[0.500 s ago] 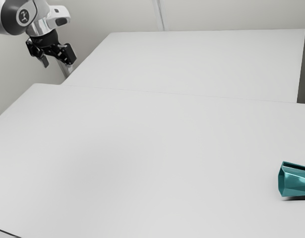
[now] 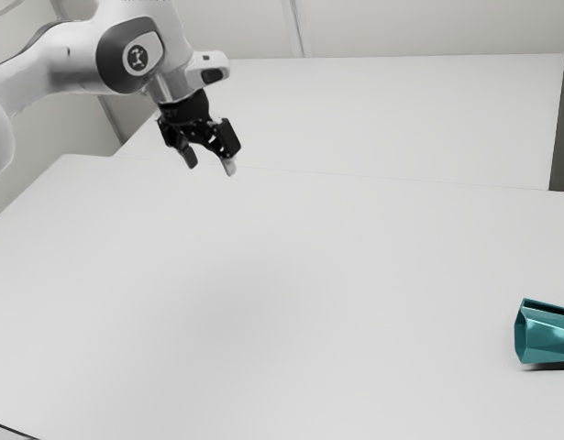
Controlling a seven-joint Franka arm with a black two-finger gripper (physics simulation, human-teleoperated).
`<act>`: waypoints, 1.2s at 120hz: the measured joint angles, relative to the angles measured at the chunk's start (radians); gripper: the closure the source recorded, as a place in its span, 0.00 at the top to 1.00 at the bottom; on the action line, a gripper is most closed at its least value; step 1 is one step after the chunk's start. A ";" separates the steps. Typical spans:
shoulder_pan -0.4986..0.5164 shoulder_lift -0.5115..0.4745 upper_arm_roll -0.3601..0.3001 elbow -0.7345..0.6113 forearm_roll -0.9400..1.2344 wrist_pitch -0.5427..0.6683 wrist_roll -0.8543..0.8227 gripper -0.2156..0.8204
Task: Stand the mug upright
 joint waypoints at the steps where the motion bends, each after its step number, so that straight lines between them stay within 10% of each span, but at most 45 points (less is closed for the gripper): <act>1: -0.004 0.006 0.000 0.000 -0.014 0.003 0.000 0.79; 61: -0.245 0.304 -0.039 -0.084 -0.690 0.349 -0.022 0.79; 144: -0.489 0.504 -0.066 -0.009 -0.940 0.640 -0.156 0.79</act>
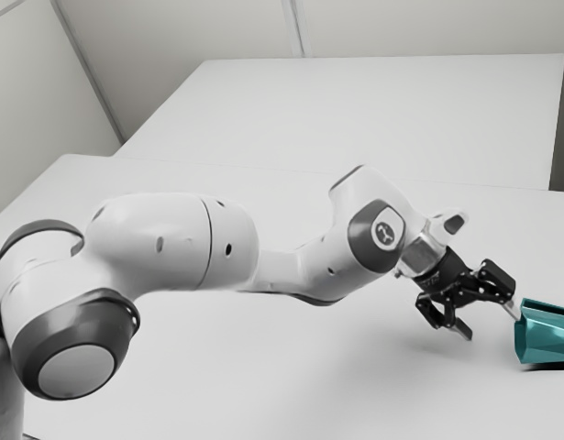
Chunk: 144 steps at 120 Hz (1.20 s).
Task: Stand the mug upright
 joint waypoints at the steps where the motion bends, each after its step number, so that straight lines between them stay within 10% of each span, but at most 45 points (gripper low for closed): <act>1: -0.001 0.003 -0.002 0.004 -0.002 0.002 -0.001 0.79; 144: -0.023 0.213 -0.056 0.263 -0.107 0.088 -0.054 0.73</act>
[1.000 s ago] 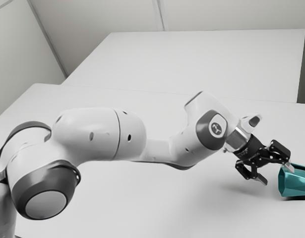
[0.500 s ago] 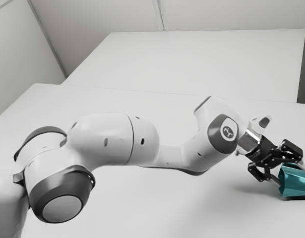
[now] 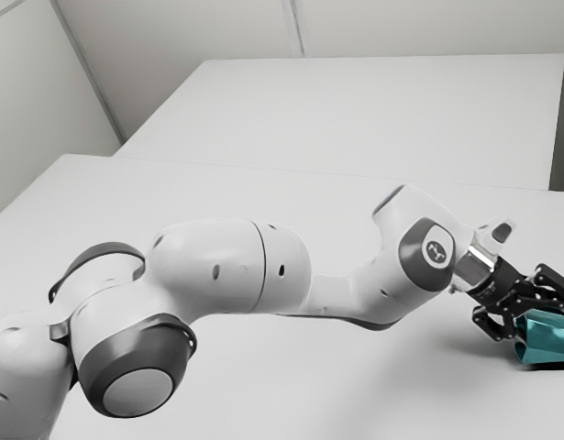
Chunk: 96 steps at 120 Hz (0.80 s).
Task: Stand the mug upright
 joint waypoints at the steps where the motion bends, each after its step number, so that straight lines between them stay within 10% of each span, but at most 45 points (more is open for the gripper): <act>1: 0.000 -0.001 0.000 0.000 0.001 0.000 0.000 0.72; 36: 0.000 -0.013 0.023 0.009 0.020 0.003 -0.008 0.18; 96: 0.000 -0.115 0.045 0.004 0.309 0.005 -0.083 0.05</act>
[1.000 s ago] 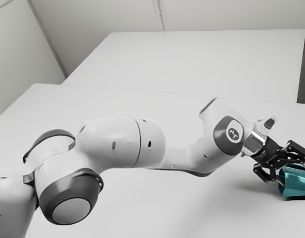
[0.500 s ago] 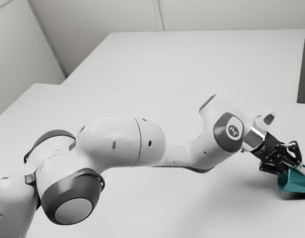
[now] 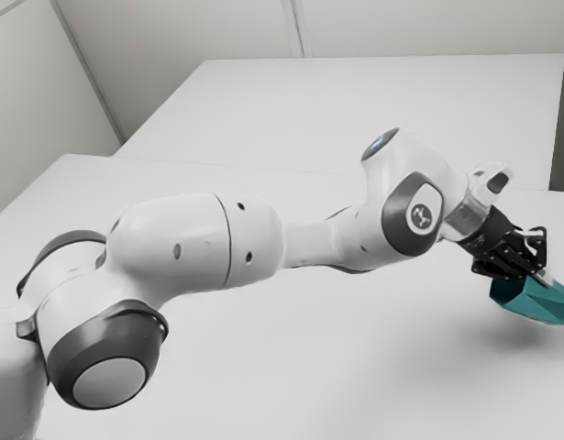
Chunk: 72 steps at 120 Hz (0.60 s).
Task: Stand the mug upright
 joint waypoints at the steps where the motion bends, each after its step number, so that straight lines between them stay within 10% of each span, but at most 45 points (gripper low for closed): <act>1: 0.000 -0.008 0.004 -0.007 0.016 -0.001 -0.004 0.05; 48: 0.112 -0.291 0.109 -0.100 0.660 -0.352 -0.198 0.05; 72: 0.304 -0.407 -0.037 -0.168 0.820 -0.500 -0.257 0.05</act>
